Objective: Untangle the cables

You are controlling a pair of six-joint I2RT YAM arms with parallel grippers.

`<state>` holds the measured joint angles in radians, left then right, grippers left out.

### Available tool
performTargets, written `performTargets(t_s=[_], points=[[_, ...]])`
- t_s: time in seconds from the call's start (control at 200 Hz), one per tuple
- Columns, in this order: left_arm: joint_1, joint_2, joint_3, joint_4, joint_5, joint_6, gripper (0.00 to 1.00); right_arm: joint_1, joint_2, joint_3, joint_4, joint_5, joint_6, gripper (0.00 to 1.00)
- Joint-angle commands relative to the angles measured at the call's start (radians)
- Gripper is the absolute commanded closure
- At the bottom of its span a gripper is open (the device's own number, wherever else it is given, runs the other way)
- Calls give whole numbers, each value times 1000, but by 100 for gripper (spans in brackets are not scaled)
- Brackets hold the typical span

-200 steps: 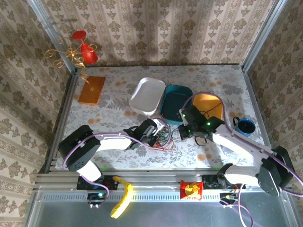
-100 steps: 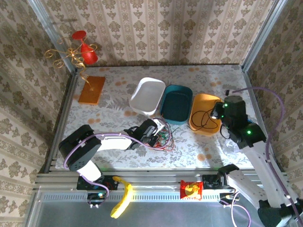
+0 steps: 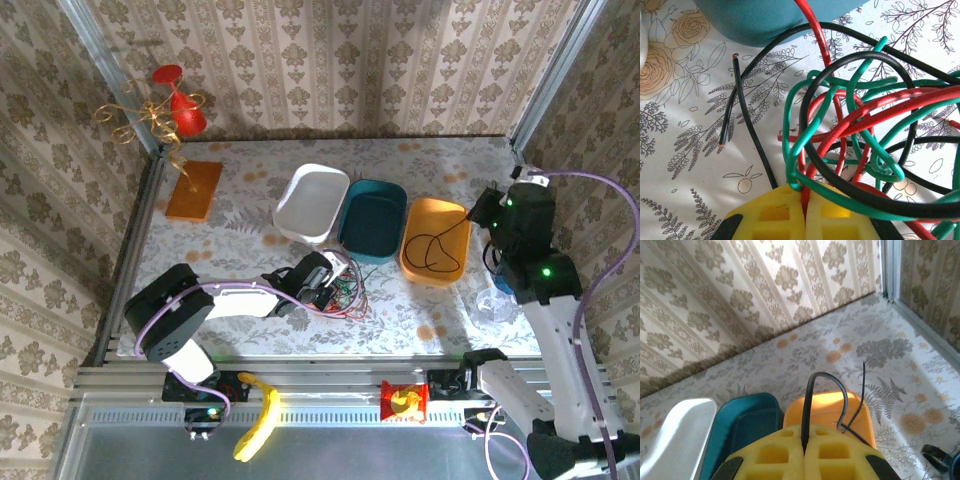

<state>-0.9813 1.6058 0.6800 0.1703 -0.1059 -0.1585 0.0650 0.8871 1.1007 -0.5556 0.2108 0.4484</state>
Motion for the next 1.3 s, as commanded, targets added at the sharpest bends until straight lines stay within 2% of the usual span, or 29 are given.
performTargets(t_s=[0.0, 0.215, 0.45, 0.71, 0.77, 0.835, 0.91, 1.045, 1.175, 1.295], points=[[-3, 17, -10, -23, -27, -13, 100, -10, 66, -66, 56, -96, -8, 100], [-6, 8, -19, -23, -30, -19, 100, -10, 191, -160, 91, -242, 18, 100], [-5, 4, -12, -28, -32, -7, 100, -10, 355, -254, 135, -266, 97, 100], [-8, 2, 0, -37, -30, -3, 100, -11, 492, -245, 157, -251, 145, 99], [-10, -1, -2, -36, -31, -3, 100, -11, 498, -230, 133, -224, 147, 93], [-12, -4, -3, -40, -33, -4, 100, -11, 495, -210, 103, -188, 147, 67], [-11, -6, -5, -39, -40, -4, 100, -10, 466, -190, 69, -135, 136, 55], [-11, -6, -5, -35, -41, -5, 100, -10, 379, -172, 31, -55, 106, 49], [-12, -1, -5, -29, -41, -5, 100, -10, 316, -161, -13, 5, 85, 48], [-13, 5, -3, -25, -39, -6, 100, -10, 286, -163, -27, 7, 69, 49]])
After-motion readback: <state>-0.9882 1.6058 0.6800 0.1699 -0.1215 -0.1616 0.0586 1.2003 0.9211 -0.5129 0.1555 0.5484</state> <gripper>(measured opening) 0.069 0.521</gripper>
